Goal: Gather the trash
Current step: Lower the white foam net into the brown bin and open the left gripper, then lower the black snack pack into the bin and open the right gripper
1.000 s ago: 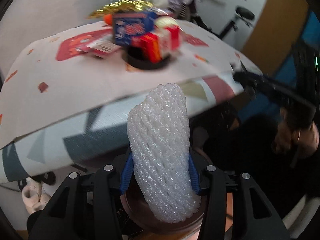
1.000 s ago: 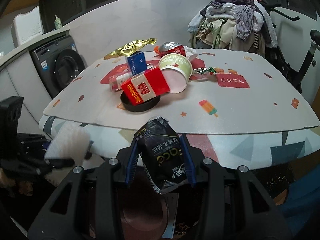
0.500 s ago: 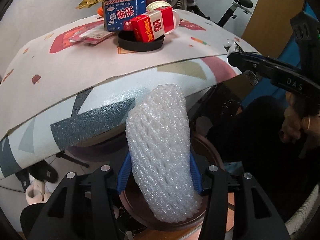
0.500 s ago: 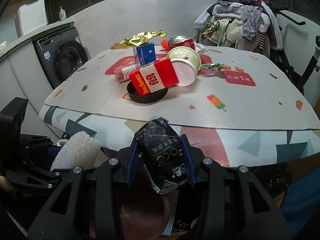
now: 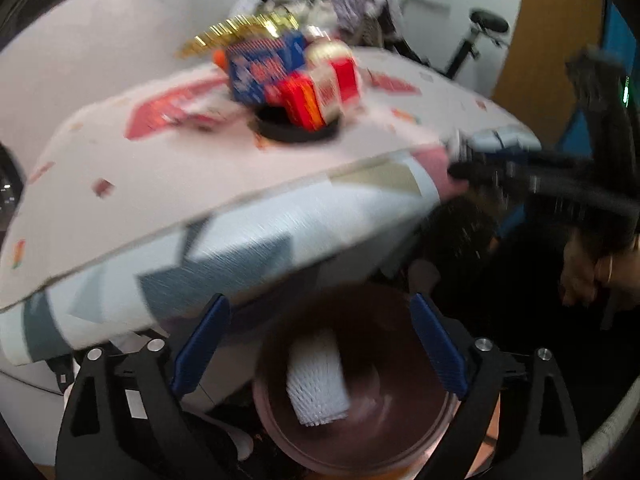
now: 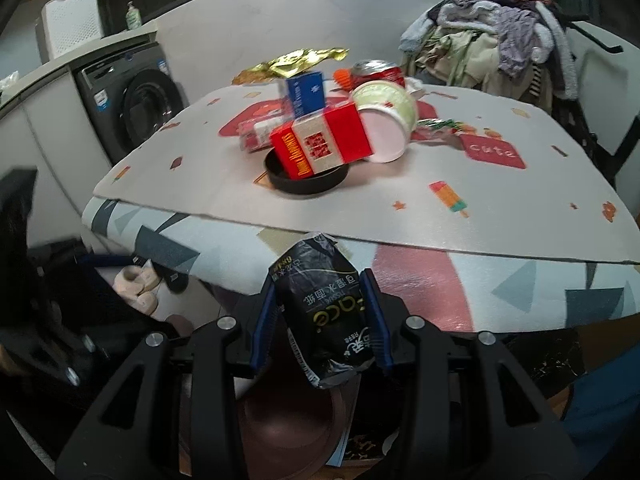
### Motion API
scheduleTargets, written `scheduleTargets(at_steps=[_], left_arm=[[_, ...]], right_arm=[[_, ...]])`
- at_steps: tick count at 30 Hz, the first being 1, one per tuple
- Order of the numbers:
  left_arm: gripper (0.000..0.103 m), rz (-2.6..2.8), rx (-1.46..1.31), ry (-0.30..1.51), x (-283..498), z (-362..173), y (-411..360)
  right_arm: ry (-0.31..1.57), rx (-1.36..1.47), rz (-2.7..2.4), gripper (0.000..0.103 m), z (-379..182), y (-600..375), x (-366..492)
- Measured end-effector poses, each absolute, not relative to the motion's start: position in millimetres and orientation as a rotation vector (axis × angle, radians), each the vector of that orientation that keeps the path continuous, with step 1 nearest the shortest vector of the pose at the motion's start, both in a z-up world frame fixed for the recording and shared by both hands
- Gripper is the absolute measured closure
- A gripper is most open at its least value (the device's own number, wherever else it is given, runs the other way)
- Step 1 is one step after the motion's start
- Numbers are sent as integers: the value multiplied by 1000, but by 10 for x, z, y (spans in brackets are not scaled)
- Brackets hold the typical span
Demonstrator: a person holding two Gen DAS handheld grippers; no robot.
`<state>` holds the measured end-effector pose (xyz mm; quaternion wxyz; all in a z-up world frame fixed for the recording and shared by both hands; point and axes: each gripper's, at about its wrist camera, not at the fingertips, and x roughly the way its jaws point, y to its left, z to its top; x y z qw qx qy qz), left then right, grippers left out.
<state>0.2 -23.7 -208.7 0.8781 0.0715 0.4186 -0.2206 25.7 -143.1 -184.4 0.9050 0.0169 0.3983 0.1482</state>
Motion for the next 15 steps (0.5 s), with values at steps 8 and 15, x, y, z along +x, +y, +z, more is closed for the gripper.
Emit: scheduleTargets(at_steps=[8, 15], left_arm=[[8, -330, 154, 674, -102, -1616, 137], [6, -221, 161, 643, -117, -1683, 376]], right_arm=[[908, -110, 459, 59, -1985, -1037, 245], [977, -189, 519, 59, -2136, -827, 240]])
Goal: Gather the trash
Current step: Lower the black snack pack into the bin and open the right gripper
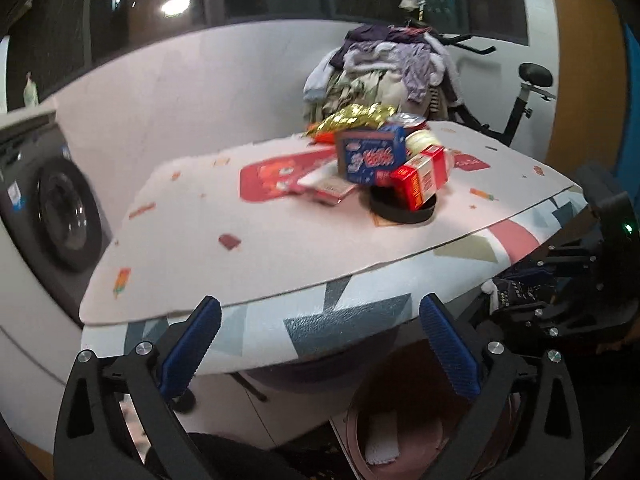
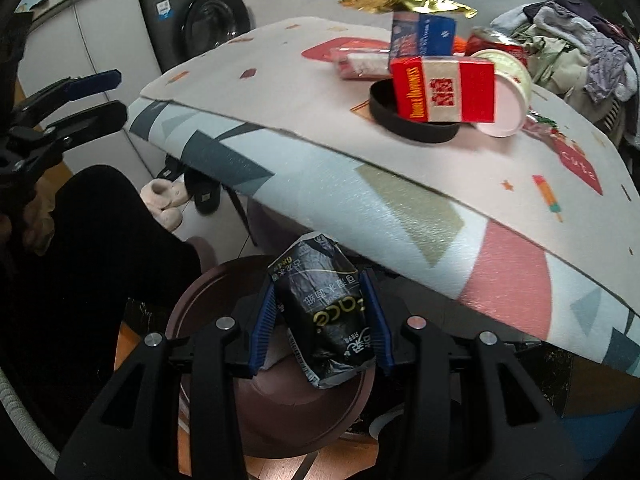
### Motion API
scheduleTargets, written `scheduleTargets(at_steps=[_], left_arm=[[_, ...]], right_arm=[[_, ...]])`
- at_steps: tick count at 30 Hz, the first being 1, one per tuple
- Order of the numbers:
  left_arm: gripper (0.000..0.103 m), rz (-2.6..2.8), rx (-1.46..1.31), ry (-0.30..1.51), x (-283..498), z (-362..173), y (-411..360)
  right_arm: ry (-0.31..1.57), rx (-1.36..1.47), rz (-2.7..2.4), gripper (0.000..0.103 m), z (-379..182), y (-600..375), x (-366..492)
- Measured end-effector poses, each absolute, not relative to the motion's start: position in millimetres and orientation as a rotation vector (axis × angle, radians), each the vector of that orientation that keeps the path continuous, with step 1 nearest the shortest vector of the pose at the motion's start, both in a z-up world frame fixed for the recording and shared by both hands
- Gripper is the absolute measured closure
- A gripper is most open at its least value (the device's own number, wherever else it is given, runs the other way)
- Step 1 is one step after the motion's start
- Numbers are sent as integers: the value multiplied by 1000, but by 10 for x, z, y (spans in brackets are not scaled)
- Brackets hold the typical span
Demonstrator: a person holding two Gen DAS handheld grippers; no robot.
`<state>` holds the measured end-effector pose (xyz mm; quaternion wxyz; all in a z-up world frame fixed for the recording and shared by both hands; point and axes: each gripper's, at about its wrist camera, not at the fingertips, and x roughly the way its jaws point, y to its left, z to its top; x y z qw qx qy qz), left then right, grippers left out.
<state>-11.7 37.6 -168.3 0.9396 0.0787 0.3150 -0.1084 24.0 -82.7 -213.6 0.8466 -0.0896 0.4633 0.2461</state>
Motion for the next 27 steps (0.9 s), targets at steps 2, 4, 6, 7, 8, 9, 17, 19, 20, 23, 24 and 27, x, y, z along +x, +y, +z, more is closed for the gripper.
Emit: scheduleTargets(at_steps=[2, 4, 6, 7, 8, 9, 17, 19, 20, 23, 24, 27], left_arm=[[6, -223, 137, 653, -86, -1691, 412], [6, -229, 128, 657, -81, -1701, 430], [6, -230, 130, 660, -78, -1714, 422], [6, -230, 133, 663, -81, -1725, 410], [6, -231, 139, 667, -82, -1734, 402], [6, -232, 143, 669, -84, -1739, 396], [6, -230, 128, 680, -53, -1755, 404], [6, -228, 122, 683, -44, -1757, 416], [6, -228, 120, 684, -42, -1757, 419], [6, -228, 120, 685, -40, -1756, 426], [6, -228, 120, 684, -39, -1755, 427], [6, -228, 120, 685, -38, -1756, 427]], right_arm=[[991, -189, 523, 56, -2160, -813, 254], [1009, -192, 527, 55, -2195, -791, 273], [1020, -197, 531, 55, -2217, -778, 277], [1020, -201, 532, 54, -2221, -769, 274], [1020, -205, 533, 54, -2221, -763, 266], [1018, -208, 535, 53, -2219, -759, 259], [1015, -208, 535, 52, -2208, -761, 251], [1017, -208, 534, 47, -2206, -764, 253], [1018, -210, 534, 44, -2205, -762, 252], [1016, -219, 530, 18, -2211, -739, 257], [1013, -222, 528, 13, -2209, -740, 257], [1010, -230, 501, 8, -2211, -748, 269]])
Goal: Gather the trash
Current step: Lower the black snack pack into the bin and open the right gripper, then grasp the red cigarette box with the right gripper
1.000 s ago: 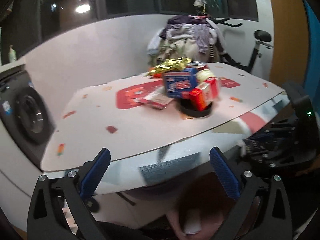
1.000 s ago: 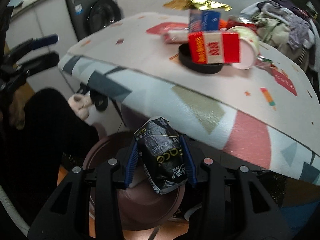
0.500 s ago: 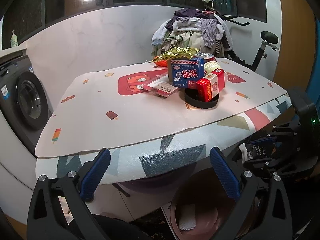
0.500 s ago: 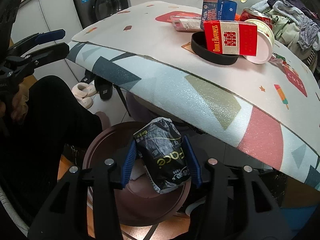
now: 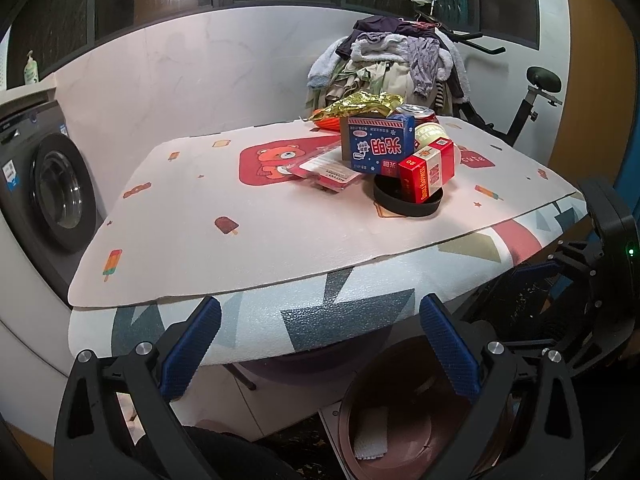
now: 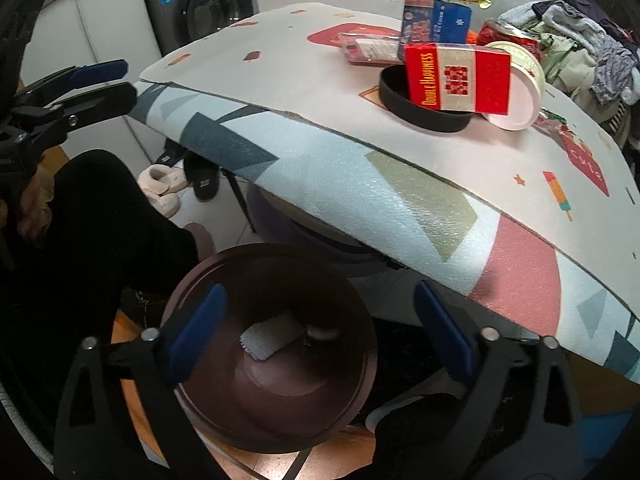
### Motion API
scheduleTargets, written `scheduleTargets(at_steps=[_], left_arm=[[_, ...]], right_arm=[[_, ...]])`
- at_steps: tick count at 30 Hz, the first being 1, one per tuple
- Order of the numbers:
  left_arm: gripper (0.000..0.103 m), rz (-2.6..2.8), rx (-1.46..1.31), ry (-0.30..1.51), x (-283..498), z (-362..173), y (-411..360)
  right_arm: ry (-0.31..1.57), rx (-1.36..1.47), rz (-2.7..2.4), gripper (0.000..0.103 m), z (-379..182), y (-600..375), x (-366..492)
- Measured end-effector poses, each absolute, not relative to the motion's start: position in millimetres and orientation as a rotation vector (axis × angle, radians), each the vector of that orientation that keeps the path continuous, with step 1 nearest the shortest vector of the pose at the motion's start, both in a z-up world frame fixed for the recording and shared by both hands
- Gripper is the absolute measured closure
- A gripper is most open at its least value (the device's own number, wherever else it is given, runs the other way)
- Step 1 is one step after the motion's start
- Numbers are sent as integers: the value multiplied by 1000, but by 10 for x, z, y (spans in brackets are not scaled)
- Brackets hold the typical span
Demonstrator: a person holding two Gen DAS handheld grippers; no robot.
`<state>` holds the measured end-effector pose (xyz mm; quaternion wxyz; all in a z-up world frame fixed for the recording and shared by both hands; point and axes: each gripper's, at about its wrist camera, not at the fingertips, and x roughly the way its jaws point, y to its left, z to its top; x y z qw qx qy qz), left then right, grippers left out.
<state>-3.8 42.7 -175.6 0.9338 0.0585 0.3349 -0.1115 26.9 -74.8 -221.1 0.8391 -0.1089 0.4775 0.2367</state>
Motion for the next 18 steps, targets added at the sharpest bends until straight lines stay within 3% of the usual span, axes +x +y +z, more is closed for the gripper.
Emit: scheduleTargets(at_steps=[18], left_arm=[[6, -213, 131, 691, -30, -1763, 406]], right_arm=[[943, -129, 348, 6, -2043, -1061, 347]])
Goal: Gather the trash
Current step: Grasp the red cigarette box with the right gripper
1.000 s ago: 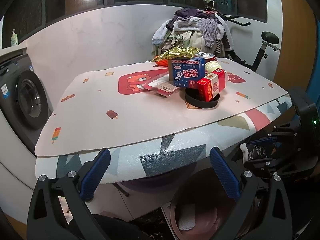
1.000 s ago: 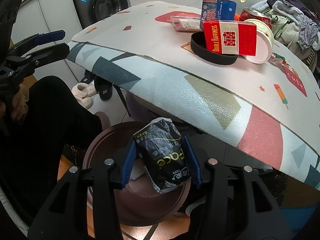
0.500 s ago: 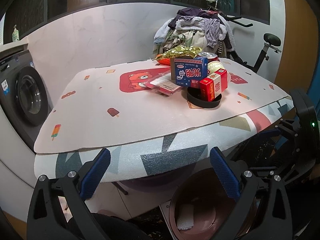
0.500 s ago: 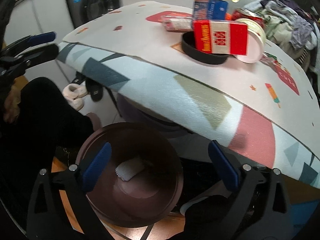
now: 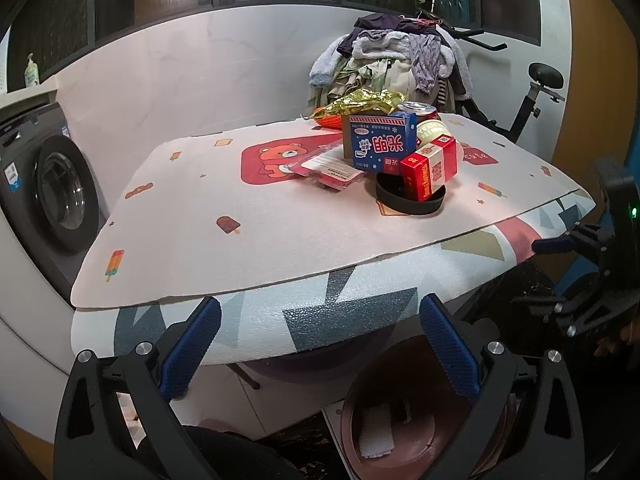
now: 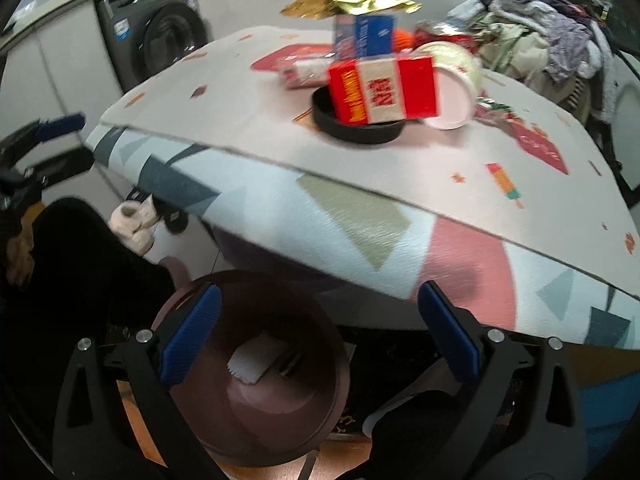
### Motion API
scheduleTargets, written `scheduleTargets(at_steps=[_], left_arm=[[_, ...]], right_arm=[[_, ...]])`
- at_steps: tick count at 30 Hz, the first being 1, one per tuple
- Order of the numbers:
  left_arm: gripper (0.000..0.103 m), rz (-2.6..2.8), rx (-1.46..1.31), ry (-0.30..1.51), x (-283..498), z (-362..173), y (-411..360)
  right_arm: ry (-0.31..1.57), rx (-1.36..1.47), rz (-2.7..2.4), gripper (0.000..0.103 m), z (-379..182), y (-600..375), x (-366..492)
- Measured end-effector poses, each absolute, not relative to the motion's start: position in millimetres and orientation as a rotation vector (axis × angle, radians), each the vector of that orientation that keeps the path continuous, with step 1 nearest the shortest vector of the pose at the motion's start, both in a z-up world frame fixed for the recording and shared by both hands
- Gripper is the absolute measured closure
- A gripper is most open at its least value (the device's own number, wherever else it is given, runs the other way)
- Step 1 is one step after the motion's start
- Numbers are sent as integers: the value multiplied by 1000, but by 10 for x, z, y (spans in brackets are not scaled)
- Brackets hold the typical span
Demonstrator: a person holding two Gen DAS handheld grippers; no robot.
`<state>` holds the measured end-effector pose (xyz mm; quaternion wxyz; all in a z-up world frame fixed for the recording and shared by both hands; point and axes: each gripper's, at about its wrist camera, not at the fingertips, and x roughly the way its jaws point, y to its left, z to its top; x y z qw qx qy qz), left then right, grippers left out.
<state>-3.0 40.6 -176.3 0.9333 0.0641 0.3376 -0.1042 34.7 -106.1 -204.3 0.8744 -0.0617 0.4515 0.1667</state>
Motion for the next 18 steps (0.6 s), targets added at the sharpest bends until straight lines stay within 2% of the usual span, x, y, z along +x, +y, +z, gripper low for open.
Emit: scheduleTargets(at_steps=[13, 18], left_arm=[[6, -242, 105, 662, 207, -1481, 478], [6, -262, 94, 667, 408, -1282, 517]], right_arm=[[884, 24, 262, 6, -1700, -1432, 556], [766, -4, 246, 6, -1502, -1411, 590]])
